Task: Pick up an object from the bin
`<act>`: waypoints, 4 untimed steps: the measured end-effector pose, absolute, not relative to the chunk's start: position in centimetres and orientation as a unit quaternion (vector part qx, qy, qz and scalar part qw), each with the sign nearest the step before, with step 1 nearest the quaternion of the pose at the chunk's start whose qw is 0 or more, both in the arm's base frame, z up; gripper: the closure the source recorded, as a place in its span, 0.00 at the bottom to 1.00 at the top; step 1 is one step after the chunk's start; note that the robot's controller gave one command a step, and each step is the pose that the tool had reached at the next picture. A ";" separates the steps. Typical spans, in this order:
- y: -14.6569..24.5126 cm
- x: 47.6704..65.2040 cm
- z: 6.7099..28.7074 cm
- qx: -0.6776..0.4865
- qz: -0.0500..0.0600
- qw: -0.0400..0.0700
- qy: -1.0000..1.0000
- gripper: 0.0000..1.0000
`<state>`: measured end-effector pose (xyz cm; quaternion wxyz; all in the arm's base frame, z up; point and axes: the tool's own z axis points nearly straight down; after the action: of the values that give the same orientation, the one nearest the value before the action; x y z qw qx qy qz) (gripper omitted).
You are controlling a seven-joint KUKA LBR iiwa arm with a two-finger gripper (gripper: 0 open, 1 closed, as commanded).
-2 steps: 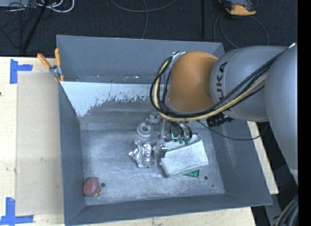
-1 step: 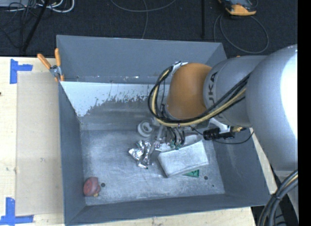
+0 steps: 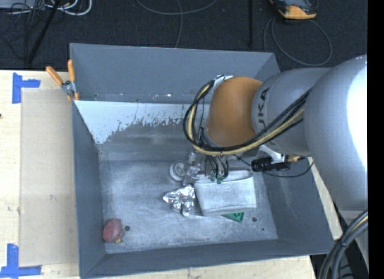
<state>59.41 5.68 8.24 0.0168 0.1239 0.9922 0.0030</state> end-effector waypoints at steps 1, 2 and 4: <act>6.1 59.9 20.1 0.107 0.001 0.005 0.994 1.00; 6.3 58.7 13.6 0.110 -0.001 -0.004 0.994 1.00; 7.6 57.4 18.0 0.138 -0.001 -0.002 0.990 1.00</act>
Offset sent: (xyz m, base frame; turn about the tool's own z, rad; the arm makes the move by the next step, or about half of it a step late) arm 0.0020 0.0041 0.1143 -0.0371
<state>57.43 7.58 18.02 -0.0020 0.1379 0.9905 -0.0009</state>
